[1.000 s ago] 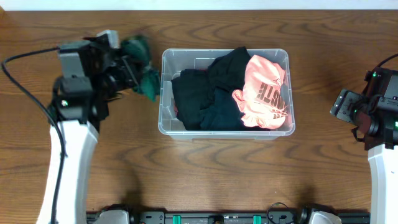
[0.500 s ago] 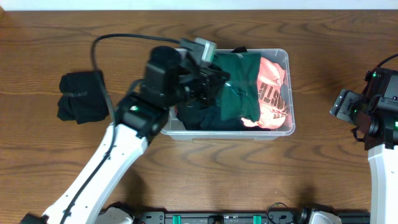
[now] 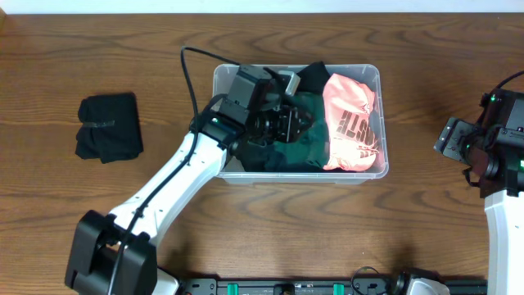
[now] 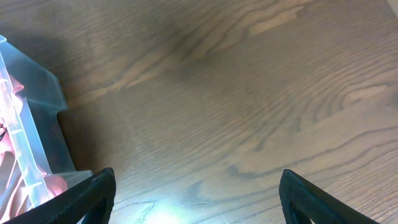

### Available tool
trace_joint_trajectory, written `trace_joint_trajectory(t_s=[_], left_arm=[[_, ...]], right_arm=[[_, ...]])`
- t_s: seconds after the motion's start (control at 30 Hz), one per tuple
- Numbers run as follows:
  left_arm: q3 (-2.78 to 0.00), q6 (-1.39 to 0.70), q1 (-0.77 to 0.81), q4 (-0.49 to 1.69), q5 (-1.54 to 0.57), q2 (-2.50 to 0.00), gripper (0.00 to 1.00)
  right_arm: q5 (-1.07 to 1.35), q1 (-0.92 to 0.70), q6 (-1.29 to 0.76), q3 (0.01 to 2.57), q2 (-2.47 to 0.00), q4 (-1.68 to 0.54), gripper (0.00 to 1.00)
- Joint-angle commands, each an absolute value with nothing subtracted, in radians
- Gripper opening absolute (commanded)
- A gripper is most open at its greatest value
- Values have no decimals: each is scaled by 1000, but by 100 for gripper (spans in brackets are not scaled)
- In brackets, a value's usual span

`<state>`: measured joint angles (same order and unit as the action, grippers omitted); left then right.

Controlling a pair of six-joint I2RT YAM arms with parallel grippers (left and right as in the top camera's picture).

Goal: Pack container
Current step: 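Place the green garment into the bin and press it down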

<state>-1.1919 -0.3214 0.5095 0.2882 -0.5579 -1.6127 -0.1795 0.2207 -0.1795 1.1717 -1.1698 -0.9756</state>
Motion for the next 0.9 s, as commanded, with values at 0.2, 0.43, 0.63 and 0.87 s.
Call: trace_joint_trajectory(t_s=[0.2,0.43,0.63,0.87], left_arm=[[-1224,-279,419,304,-344,-1488,70],[-1224,-227,469,301,-304,-1478,57],[-1223,-221,514,338,-301,-1576,50],[-1223,-221,514,418,-179,-1666,57]], right_arm=[[-183,229,-194,1183,-1165,-976,82],[-183,229,-194,1183,-1165,-975,82],[-183,229,-194,1183,-1165,-976,82],[-183,229,-194,1183,-1165,-975,82]])
